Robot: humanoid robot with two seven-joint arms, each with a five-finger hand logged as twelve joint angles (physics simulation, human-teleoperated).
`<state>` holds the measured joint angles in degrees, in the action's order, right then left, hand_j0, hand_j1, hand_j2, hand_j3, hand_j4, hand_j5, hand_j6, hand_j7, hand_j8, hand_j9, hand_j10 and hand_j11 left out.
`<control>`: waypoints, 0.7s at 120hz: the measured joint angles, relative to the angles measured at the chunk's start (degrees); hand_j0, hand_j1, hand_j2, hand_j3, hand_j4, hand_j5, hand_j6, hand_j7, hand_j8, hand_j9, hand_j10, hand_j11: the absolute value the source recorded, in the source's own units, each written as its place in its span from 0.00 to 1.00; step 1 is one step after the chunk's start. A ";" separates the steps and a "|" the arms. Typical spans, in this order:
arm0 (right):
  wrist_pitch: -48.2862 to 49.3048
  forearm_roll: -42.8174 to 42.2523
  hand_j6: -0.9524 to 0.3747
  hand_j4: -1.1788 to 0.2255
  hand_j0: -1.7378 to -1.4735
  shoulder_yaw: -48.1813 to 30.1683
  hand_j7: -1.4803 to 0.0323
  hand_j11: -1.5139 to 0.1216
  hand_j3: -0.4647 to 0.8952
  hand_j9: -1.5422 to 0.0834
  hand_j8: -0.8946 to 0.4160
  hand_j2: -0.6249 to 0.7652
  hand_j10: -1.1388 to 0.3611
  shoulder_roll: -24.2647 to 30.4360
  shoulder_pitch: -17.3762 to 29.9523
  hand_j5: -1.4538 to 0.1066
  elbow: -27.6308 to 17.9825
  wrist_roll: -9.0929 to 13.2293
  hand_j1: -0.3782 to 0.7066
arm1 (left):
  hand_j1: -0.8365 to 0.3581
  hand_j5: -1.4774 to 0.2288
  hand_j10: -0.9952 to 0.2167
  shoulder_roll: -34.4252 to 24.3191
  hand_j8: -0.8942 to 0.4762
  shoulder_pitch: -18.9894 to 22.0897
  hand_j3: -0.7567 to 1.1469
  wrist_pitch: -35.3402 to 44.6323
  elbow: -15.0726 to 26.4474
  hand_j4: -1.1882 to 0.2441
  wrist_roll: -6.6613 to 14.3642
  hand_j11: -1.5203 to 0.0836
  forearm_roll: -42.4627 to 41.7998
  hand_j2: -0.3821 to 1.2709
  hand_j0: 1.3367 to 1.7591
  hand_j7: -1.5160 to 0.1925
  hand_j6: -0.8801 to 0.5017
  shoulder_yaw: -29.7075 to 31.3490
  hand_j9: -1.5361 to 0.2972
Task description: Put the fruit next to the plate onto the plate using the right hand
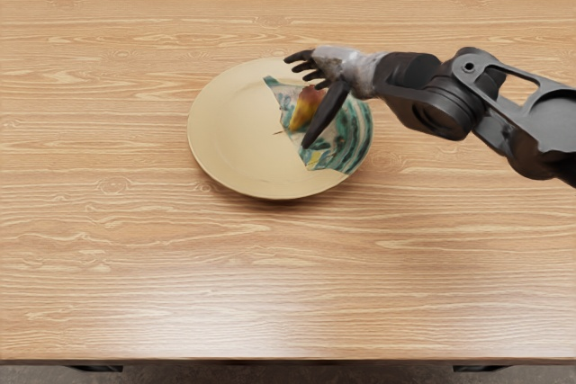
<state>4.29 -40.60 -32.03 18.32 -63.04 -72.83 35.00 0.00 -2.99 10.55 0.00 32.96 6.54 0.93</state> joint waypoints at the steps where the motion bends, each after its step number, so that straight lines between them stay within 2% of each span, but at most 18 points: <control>1: 1.10 0.51 0.66 0.78 0.30 -0.92 0.90 0.85 0.34 0.88 0.63 0.48 0.71 0.04 0.52 0.85 -0.22 0.00 0.10 | 0.99 0.87 0.82 0.00 0.66 0.00 0.40 0.00 0.00 0.83 0.00 0.95 0.00 0.23 0.76 0.89 0.64 0.00 0.84; 19: 19.57 9.17 0.69 0.81 0.30 -13.99 0.94 0.89 0.34 0.91 0.66 0.46 0.74 0.49 7.49 0.89 -2.54 0.00 0.06 | 0.99 0.87 0.82 0.00 0.66 0.00 0.40 0.00 0.00 0.83 0.00 0.95 0.00 0.23 0.76 0.89 0.64 0.00 0.84; 30: 26.09 15.75 0.70 0.82 0.30 -19.29 0.95 0.90 0.34 0.93 0.67 0.46 0.74 1.46 10.75 0.91 -2.97 0.00 0.05 | 0.99 0.87 0.82 0.00 0.66 0.00 0.40 0.00 0.00 0.83 0.00 0.95 0.00 0.23 0.76 0.89 0.64 0.00 0.84; 56: 30.14 34.04 0.71 0.83 0.30 -23.07 0.97 0.92 0.34 0.94 0.68 0.45 0.75 8.21 20.20 0.92 -3.02 0.00 0.03 | 0.99 0.87 0.82 0.00 0.66 0.07 0.40 0.00 0.00 0.83 0.00 0.95 0.00 0.23 0.76 0.89 0.64 0.00 0.84; 84: 30.66 44.76 0.72 0.84 0.30 -26.09 0.98 0.92 0.34 0.95 0.68 0.45 0.76 17.16 29.50 0.93 -1.92 0.00 0.03 | 0.99 0.87 0.82 0.00 0.66 -0.39 0.40 0.00 0.00 0.83 -0.01 0.95 0.00 0.23 0.76 0.89 0.64 -0.03 0.84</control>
<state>34.95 4.16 -58.11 35.48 -33.54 -74.75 35.00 0.00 -3.38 10.55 0.00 32.95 6.54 0.90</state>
